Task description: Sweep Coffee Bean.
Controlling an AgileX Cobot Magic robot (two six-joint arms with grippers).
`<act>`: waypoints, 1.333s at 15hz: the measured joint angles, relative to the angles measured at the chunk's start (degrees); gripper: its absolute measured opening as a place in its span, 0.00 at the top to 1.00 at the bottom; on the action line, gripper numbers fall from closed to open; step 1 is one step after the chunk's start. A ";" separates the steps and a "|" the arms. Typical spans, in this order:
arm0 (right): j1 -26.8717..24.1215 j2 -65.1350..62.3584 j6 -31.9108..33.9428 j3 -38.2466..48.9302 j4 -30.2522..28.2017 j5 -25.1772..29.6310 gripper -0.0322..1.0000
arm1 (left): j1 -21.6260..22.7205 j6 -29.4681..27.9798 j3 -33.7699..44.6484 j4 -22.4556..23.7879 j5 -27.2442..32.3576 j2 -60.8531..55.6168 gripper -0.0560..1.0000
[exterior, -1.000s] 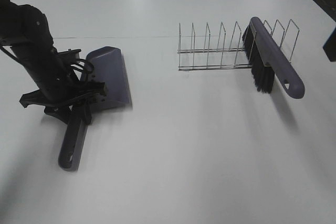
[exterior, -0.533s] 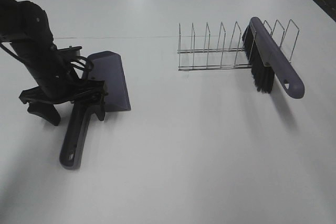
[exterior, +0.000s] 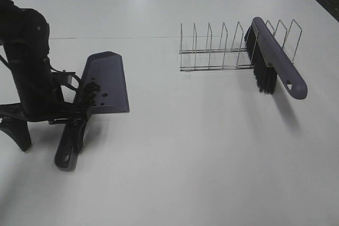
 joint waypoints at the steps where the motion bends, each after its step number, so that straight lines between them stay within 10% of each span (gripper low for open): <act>1: 0.00 -1.60 -0.52 1.89 -0.23 -0.46 0.14 | 0.00 -1.15 0.11 1.09 -0.06 -1.09 0.05; 11: 0.00 -10.77 -0.74 3.15 -1.15 -0.23 0.14 | 0.00 -4.70 1.03 7.79 1.72 -22.86 0.05; 20: 0.00 -11.92 -0.74 3.15 -1.26 -0.23 0.14 | 0.00 -3.55 32.95 9.74 -6.13 -48.82 0.05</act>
